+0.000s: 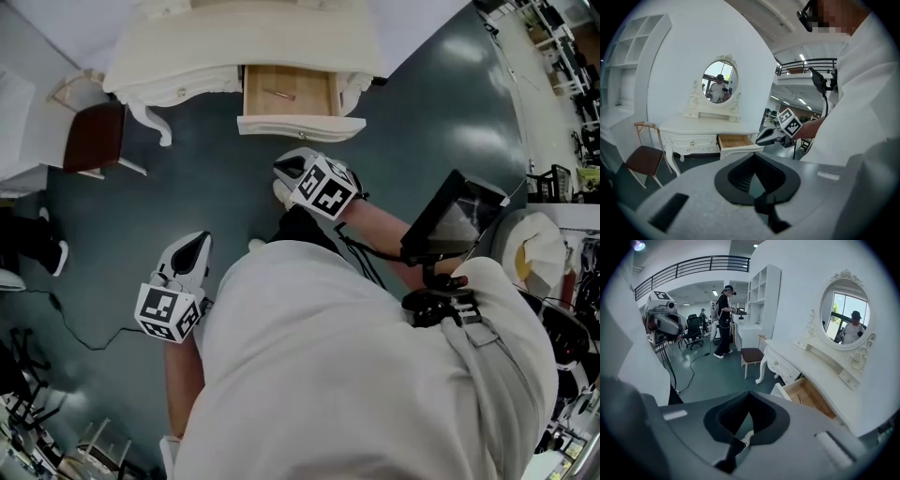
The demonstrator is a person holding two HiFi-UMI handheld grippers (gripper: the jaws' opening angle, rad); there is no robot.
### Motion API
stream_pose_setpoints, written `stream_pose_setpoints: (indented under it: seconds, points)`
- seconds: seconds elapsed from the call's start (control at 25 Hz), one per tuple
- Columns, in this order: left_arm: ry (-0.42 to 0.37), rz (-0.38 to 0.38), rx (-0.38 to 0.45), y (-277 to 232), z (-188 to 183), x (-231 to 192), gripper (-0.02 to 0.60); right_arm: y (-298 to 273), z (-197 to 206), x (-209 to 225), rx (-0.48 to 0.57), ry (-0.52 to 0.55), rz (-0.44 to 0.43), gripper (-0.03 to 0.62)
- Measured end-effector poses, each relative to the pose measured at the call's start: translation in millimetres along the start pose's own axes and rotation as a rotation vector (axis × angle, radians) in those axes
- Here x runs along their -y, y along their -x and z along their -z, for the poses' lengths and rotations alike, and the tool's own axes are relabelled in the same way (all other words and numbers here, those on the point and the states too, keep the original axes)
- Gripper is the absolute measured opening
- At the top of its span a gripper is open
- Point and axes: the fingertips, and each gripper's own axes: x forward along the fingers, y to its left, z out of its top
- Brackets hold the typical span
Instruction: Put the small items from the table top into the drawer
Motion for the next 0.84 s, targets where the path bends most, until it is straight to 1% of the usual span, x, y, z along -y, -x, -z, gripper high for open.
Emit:
stream_pose_setpoints:
  seconds: [0.84]
  points:
    - [0.002,0.004,-0.002,-0.9,-0.5,-0.1,0.0,2.5,-3.5,-1.8,-0.005,0.01,-0.003,0.0]
